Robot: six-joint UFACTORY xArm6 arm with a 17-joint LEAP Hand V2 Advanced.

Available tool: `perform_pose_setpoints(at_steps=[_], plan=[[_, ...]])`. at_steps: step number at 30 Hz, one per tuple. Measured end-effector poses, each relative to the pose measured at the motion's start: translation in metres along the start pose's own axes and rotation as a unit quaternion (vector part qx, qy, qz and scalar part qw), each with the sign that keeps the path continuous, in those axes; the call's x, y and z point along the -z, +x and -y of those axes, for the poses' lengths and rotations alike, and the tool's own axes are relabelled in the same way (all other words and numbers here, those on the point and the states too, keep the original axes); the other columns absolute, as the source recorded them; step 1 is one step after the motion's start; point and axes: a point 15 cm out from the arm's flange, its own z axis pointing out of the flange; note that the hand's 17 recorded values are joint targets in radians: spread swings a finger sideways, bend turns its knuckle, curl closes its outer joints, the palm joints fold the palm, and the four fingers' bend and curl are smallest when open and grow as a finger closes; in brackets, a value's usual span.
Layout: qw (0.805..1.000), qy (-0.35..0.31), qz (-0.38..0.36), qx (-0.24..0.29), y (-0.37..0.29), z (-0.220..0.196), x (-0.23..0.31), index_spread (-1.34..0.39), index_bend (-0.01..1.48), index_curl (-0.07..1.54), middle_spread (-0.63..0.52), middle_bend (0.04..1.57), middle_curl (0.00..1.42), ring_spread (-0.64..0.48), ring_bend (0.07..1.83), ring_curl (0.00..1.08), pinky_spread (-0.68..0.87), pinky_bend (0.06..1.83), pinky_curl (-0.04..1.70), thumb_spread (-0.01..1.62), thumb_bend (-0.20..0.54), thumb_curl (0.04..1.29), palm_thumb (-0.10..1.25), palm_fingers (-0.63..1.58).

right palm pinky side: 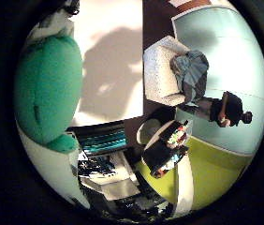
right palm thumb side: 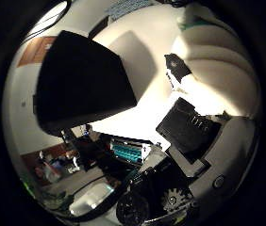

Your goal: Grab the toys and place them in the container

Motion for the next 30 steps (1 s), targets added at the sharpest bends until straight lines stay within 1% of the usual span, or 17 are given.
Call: perform_pose_setpoints(at_steps=[6,13,17,25,30], plan=[[0.999,0.038,-0.008,0.01,-0.019,0.009,0.076,-0.31,1.03,0.97,-0.19,1.29,0.95,-0.25,1.38,0.83,-0.2,1.35,0.92,0.7,-0.017,0.81,1.05,0.98],[0.997,0.064,-0.007,0.035,-0.059,0.015,0.123,-0.31,1.01,0.98,-0.19,1.27,0.96,-0.25,1.36,0.85,-0.21,1.31,0.97,0.7,-0.019,0.83,1.04,0.99],[0.996,0.077,-0.004,0.044,-0.08,0.019,0.14,-0.31,1.0,0.99,-0.19,1.26,0.96,-0.26,1.35,0.85,-0.22,1.29,0.99,0.7,-0.02,0.84,1.04,1.0],[0.991,0.111,0.008,0.08,-0.135,0.018,0.186,-0.31,0.98,1.0,-0.2,1.24,0.97,-0.26,1.33,0.87,-0.23,1.25,1.03,0.7,-0.02,0.84,1.03,1.01],[0.988,0.122,0.019,0.097,-0.164,0.016,0.2,-0.31,0.97,1.0,-0.21,1.23,0.98,-0.26,1.32,0.87,-0.24,1.23,1.05,0.69,-0.019,0.85,1.03,1.02]])
